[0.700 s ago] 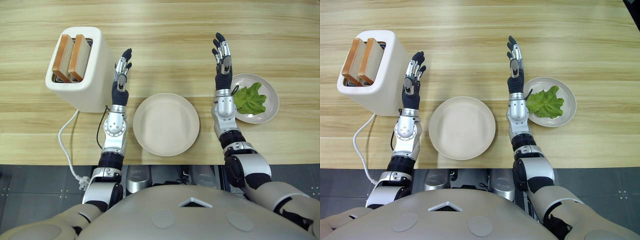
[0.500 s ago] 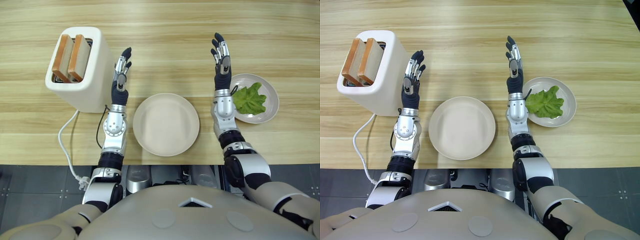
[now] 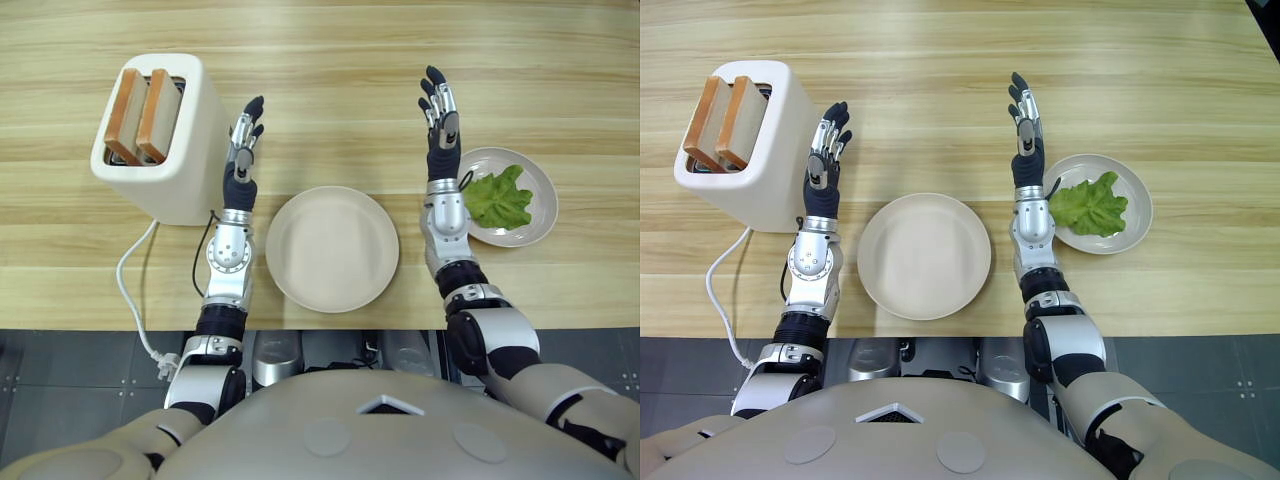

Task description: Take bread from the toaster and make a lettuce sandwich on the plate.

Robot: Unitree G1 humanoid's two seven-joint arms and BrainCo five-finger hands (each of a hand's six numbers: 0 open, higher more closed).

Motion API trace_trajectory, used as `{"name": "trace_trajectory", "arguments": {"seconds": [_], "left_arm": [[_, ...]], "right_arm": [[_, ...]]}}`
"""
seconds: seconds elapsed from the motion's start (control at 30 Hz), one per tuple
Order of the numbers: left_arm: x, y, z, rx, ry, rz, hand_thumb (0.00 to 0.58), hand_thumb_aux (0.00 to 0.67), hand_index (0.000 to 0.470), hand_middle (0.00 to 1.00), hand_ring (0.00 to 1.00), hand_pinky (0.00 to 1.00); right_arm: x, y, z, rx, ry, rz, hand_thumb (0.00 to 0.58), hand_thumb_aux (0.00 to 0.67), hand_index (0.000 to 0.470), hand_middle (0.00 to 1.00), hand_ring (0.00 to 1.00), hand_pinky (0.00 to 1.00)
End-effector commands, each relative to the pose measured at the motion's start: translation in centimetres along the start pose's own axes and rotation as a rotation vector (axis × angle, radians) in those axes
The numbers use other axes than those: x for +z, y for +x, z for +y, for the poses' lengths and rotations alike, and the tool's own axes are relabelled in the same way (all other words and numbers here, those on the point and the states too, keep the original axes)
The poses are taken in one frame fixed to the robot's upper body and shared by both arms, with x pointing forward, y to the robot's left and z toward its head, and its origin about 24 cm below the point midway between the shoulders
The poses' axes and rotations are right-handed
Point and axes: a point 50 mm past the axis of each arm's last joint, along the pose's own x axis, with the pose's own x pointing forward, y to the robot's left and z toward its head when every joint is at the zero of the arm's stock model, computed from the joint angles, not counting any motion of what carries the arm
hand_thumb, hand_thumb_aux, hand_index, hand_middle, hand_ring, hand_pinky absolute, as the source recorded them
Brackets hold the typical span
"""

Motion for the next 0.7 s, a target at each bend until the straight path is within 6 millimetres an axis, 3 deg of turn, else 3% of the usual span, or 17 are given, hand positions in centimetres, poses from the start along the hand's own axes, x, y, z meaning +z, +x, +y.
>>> {"name": "trace_trajectory", "arguments": {"seconds": [0.03,0.7], "left_arm": [[-0.28,-0.23,0.13,0.001,0.000,0.025,0.000,0.000,0.000,0.00,0.00,0.00],[-0.48,-0.20,0.12,0.000,0.006,0.032,0.000,0.000,0.000,0.00,0.00,0.00]], "right_arm": [[0.05,-0.05,0.06,0.002,0.008,-0.003,0.000,0.000,0.000,0.00,0.00,0.00],[-0.10,0.01,0.32,0.015,0.010,0.009,0.000,0.000,0.000,0.00,0.00,0.00]]}}
